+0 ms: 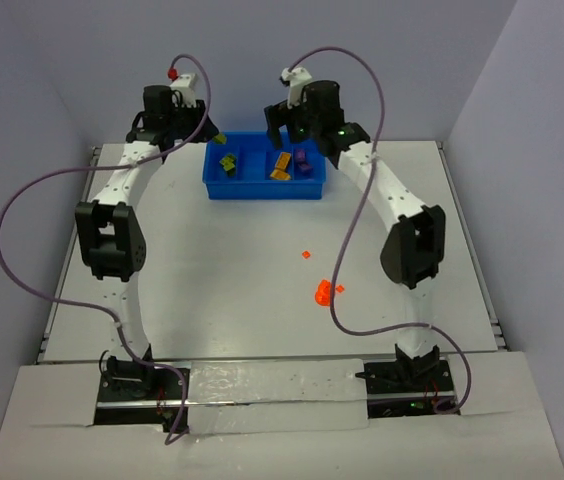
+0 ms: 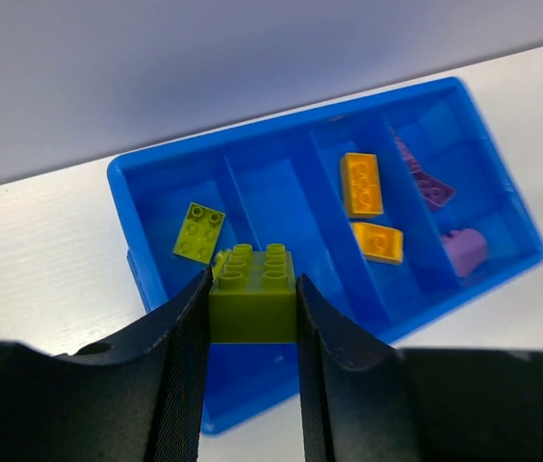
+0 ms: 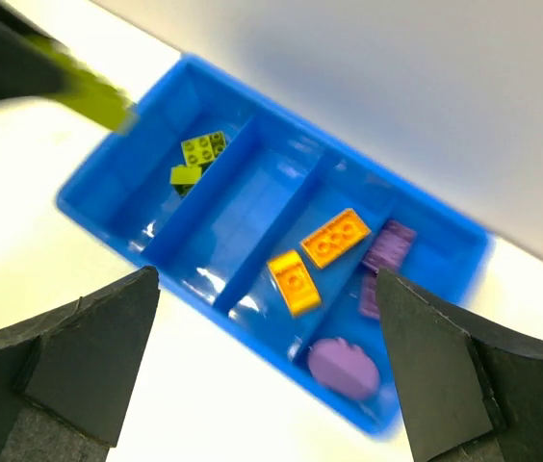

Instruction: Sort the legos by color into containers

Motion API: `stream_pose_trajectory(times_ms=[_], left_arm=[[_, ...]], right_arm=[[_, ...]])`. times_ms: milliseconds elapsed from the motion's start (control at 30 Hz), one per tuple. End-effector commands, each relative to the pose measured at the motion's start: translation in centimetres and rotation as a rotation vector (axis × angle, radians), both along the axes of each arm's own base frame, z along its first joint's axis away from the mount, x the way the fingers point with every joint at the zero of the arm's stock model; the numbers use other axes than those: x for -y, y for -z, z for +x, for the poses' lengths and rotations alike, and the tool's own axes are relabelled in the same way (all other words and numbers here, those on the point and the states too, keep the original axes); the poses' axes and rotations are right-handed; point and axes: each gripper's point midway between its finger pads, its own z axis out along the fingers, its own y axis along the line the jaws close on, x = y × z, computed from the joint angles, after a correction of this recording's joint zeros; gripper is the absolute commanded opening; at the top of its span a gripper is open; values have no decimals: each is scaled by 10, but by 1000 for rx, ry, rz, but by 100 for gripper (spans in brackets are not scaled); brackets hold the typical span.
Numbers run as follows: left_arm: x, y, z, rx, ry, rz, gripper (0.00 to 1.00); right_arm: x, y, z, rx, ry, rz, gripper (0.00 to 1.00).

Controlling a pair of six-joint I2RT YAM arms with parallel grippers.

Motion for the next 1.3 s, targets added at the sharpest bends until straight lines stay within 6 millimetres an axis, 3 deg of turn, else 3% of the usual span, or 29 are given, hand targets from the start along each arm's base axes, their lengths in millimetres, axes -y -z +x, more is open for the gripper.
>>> stream_pose_trajectory(times_ms=[0, 67, 267, 433, 533, 600, 733, 800, 833, 933, 967, 1000, 1033, 1100, 1167, 1233, 1267], left_arm=[[-4, -9, 30, 90, -60, 63, 0], [2, 5, 39, 86, -52, 80, 1], [11, 20, 49, 95, -41, 106, 4], [10, 38, 53, 86, -59, 149, 13], [10, 45, 56, 85, -63, 168, 28], [11, 45, 57, 91, -61, 178, 50], [14, 31, 60, 120, -55, 176, 74], [16, 21, 58, 133, -44, 168, 93], [16, 17, 57, 139, -44, 166, 93], [29, -19, 39, 191, 60, 119, 96], [41, -30, 24, 227, 166, 97, 95], [52, -53, 3, 272, 260, 65, 93], [70, -45, -24, 258, 407, 26, 93], [87, -52, -58, 275, 563, 7, 92], [113, -41, -118, 181, 765, 3, 90], [123, -34, -143, 176, 841, 29, 89], [126, -17, -161, 136, 862, 24, 89]], right_arm=[[47, -32, -25, 18, 18, -11, 100], [67, -10, -40, -54, 17, -33, 100], [119, 1, -60, -86, 82, -85, 100], [133, 7, -69, -100, 96, -111, 100], [140, 10, -72, -116, 108, -113, 100], [142, 12, -73, -126, 111, -113, 100], [148, 10, -70, -126, 126, -115, 100], [155, 8, -67, -135, 141, -104, 100], [154, 6, -67, -136, 137, -102, 100], [166, 5, -66, -167, 146, -62, 100], [173, 7, -68, -183, 146, -52, 100], [173, 7, -72, -192, 123, -38, 100], [181, 6, -75, -198, 123, -29, 100], [183, 15, -83, -224, 85, -26, 100], [185, 30, -108, -268, -1, -56, 100], [183, 39, -129, -270, -84, -97, 100], [182, 48, -151, -271, -148, -129, 100]])
